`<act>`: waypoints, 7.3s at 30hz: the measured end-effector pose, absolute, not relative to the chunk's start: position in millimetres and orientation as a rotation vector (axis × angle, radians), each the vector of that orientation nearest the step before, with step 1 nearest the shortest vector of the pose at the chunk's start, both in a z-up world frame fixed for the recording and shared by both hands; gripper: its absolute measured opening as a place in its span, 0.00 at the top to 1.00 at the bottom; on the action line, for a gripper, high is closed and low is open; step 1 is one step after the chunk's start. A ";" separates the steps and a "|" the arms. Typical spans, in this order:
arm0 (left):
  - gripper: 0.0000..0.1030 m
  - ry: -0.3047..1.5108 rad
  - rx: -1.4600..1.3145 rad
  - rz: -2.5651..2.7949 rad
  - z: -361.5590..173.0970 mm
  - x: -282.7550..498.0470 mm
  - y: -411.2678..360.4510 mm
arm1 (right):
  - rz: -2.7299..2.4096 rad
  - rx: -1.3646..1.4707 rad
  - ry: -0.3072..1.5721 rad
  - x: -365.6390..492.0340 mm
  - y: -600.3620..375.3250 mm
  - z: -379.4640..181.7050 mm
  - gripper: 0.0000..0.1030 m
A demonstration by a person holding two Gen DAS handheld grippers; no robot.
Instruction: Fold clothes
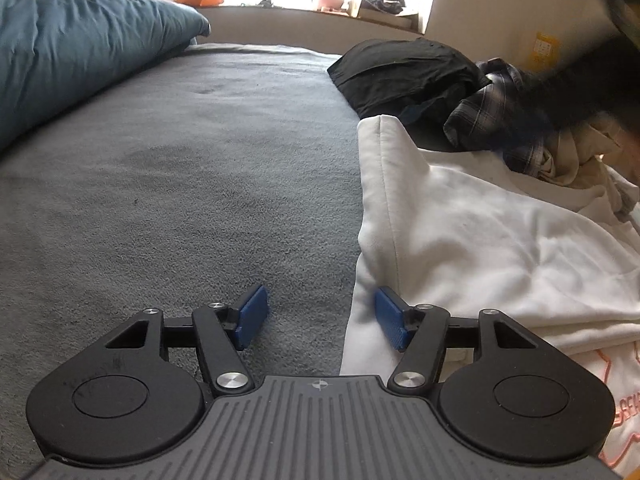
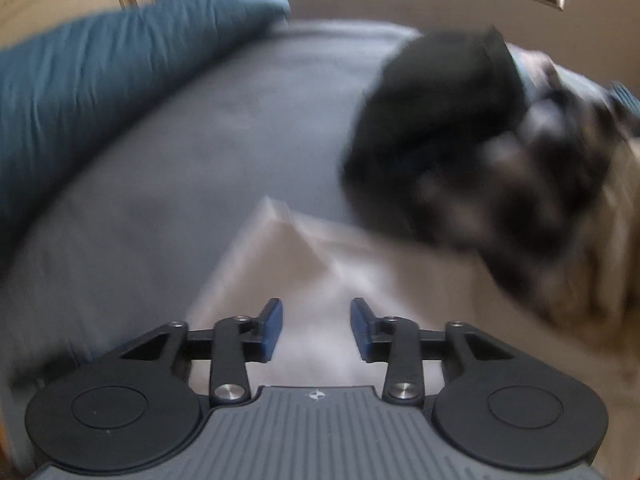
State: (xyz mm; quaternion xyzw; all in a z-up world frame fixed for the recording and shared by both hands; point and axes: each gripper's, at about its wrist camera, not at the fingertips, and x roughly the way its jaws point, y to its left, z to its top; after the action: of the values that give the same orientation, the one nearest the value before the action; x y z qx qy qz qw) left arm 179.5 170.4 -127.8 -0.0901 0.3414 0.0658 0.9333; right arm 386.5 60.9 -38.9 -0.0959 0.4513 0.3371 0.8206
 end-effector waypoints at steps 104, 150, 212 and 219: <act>0.60 0.675 -0.454 -0.049 -125.0 315.8 220.3 | 0.691 -0.284 0.916 410.6 24.0 -103.3 1.00; 0.70 0.571 -0.285 -0.051 -85.8 267.8 194.7 | 0.640 -0.074 0.841 356.9 -37.2 -100.3 0.83; 0.61 0.713 -0.004 0.103 -102.7 240.0 133.4 | 0.413 0.224 0.922 350.5 -268.7 -76.6 0.91; 0.60 0.720 -0.012 0.126 -96.9 233.0 127.3 | 0.245 0.213 0.852 333.4 -290.6 -81.5 0.75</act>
State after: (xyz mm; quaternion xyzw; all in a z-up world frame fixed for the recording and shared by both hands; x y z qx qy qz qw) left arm 233.0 127.3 -96.9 -0.0061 0.3522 0.0616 0.9339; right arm 333.4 -290.6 -81.5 0.1031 0.4116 0.1181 0.8978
